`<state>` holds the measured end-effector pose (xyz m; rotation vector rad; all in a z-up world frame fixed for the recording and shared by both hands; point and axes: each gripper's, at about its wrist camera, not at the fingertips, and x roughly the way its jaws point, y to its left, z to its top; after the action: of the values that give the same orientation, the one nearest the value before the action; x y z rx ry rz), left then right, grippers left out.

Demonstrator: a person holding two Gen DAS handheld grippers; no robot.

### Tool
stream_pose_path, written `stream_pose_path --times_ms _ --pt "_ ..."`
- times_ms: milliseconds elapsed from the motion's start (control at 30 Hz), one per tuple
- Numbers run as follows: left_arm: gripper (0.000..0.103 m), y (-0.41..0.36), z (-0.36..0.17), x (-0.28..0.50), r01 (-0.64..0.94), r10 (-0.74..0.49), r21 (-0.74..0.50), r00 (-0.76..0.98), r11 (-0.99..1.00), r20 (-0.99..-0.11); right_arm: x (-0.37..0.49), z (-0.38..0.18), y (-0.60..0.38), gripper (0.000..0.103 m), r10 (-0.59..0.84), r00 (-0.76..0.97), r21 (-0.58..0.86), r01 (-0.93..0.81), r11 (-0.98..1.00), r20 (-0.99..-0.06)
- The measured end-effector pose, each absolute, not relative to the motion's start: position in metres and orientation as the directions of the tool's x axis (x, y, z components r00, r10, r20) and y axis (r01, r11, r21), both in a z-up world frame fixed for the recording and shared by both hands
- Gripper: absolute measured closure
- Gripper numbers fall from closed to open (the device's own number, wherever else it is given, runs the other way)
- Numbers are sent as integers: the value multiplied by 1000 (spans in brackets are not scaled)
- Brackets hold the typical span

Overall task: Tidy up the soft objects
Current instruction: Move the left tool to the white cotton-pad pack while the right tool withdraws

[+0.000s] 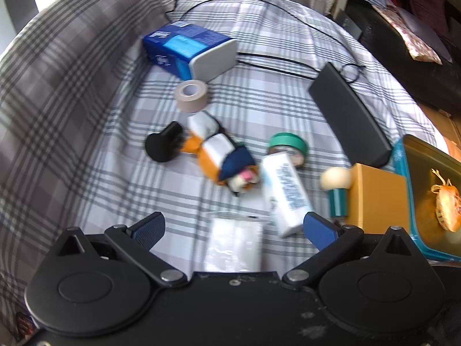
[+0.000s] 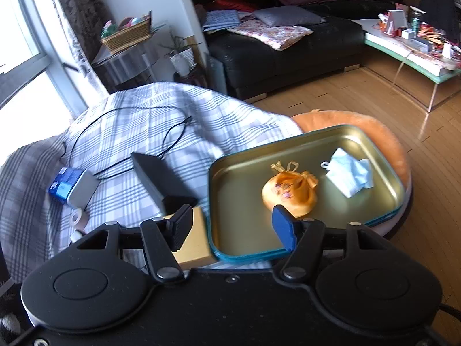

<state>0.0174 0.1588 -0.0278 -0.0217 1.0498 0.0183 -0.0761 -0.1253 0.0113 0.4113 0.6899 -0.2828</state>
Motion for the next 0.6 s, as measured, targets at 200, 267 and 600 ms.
stream_pose_path --times_ms 200,267,600 --pt "0 190 -44 20 -55 24 -2 472 999 -881 -69 2 -90 44 -62 726 258 321 911 -685" --pt "0 195 -50 19 -54 20 -5 462 999 -887 -66 -1 -79 44 -53 720 242 301 922 -692" --pt "0 193 -65 9 15 -68 -70 465 997 -883 -56 -17 -43 44 -26 694 199 242 950 -719"
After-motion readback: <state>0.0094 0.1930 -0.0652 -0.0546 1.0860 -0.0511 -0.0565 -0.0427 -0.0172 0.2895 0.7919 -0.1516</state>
